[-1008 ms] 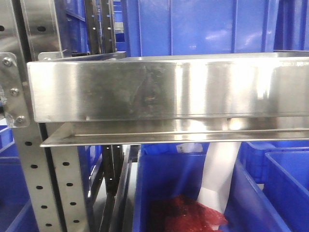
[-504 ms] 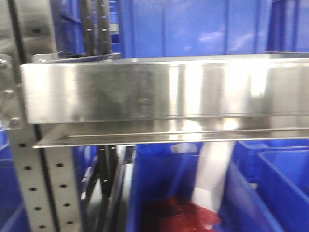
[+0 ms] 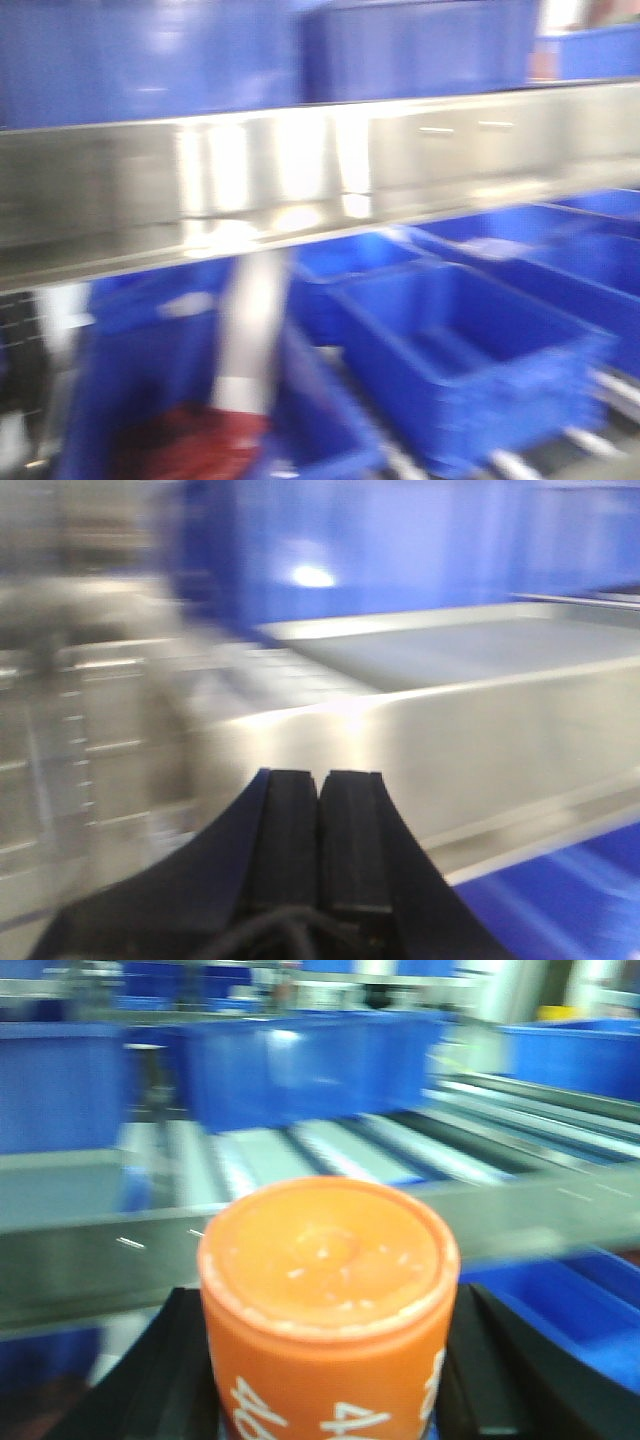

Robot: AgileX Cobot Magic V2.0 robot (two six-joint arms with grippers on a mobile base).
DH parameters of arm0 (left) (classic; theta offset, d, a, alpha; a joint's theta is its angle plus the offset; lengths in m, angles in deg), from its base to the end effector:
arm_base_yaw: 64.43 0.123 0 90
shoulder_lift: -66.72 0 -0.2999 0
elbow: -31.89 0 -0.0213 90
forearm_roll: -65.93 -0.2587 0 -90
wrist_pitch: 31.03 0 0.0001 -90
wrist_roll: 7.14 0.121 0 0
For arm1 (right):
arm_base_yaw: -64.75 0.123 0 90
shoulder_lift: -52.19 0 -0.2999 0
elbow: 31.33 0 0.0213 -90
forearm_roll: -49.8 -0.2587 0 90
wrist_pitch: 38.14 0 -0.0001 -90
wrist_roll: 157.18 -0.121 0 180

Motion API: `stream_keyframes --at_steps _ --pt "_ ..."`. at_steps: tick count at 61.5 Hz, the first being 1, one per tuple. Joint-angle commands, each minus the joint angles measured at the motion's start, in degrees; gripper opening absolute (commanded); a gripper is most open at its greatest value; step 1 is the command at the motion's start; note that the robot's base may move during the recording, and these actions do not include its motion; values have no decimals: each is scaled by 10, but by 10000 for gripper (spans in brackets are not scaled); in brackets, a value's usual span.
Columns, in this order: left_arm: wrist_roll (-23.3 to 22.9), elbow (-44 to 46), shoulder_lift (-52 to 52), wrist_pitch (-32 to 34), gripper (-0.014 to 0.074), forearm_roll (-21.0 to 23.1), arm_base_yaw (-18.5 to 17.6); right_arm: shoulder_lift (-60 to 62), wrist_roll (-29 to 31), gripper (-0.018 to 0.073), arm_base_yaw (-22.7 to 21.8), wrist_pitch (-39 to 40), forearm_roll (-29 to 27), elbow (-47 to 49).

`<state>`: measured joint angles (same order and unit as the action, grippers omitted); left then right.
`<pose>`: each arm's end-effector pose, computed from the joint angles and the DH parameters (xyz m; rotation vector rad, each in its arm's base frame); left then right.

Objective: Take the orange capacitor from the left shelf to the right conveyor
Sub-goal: 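Drive the base away from the shelf across the floor, holding the cylinder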

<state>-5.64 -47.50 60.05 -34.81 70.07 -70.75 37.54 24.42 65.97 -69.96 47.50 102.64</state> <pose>0.0792 -0.0094 0.1971 0.0543 1.5683 -0.1265 0.0458 0.0035 0.3388 -0.0285 1.6139 0.0383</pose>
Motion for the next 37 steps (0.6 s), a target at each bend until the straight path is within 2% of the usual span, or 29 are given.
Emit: stream_keyframes --at_steps 1,37 --pt "-1 2 6 52 -127 1 -3 -9 6 70 -3 52 6 14" --pt "-1 2 6 52 -127 1 -3 -9 6 70 -3 52 6 14"
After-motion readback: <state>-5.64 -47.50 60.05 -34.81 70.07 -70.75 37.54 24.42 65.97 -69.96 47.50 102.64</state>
